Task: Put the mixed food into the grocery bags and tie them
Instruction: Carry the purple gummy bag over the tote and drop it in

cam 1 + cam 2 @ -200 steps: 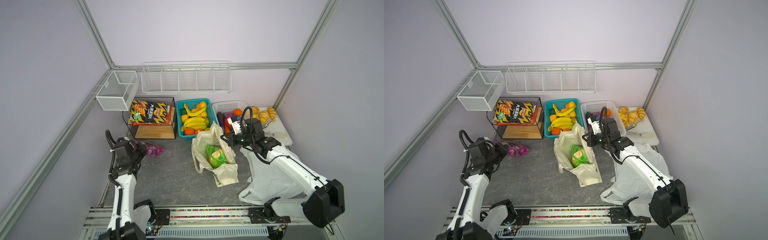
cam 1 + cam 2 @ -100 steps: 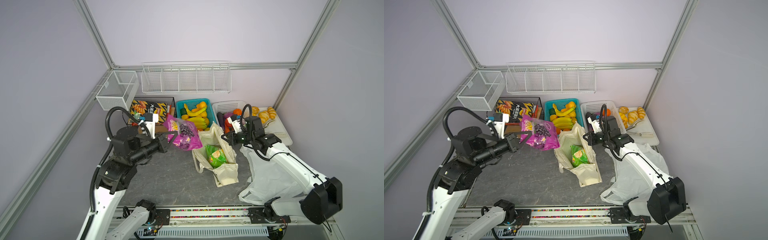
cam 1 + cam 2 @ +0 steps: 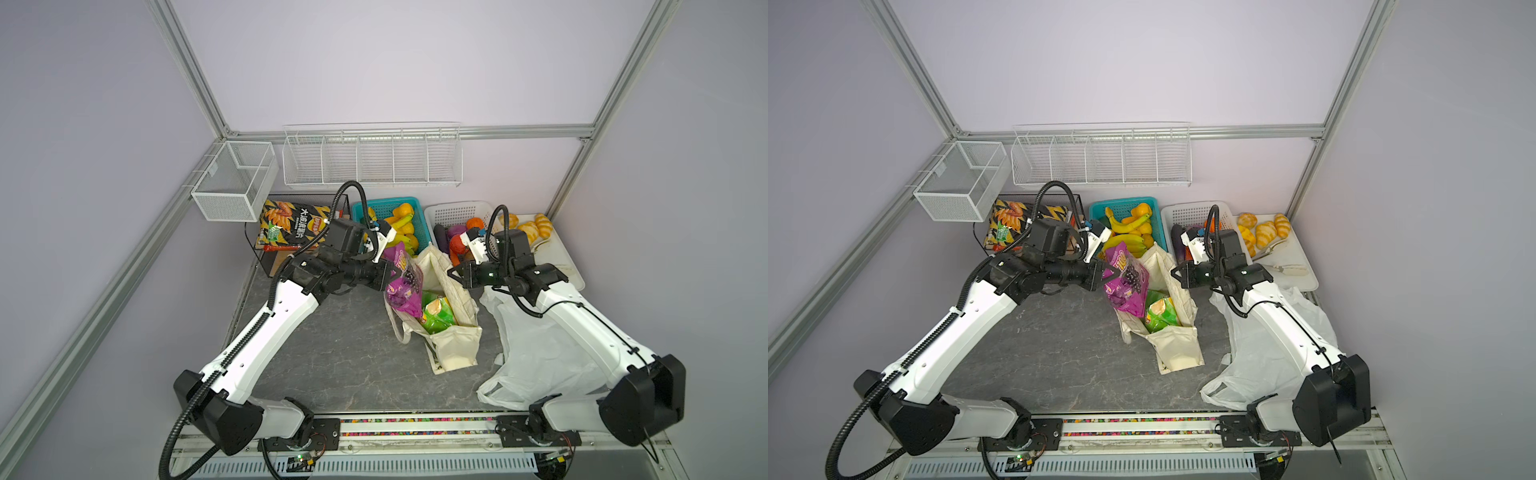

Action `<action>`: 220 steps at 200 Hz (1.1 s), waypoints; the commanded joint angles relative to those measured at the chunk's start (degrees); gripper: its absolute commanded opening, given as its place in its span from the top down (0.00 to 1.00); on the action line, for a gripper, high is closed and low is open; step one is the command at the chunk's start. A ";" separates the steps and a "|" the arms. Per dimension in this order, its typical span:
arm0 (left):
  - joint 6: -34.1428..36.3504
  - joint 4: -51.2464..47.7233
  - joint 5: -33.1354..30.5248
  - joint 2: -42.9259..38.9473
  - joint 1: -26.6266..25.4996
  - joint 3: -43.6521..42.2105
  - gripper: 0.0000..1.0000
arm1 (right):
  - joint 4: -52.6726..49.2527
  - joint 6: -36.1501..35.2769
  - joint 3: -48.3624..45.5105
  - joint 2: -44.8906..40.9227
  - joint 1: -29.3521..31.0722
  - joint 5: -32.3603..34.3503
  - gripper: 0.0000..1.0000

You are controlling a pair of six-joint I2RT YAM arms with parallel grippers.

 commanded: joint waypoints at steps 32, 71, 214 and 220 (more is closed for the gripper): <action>7.20 1.67 -5.94 3.93 -5.54 6.10 1.00 | 1.06 0.43 1.27 -0.12 0.70 -5.09 0.93; 12.50 4.41 -21.87 8.94 -10.90 7.80 1.00 | 1.72 1.06 1.46 -0.22 0.67 -7.43 0.93; 11.55 17.99 -20.39 24.70 -14.45 -4.19 1.00 | 4.80 3.57 -2.32 -0.09 -2.23 -7.60 0.93; 11.31 18.09 -19.92 25.08 -14.42 -4.40 1.00 | 4.82 3.59 -2.44 -0.16 -2.29 -7.34 0.93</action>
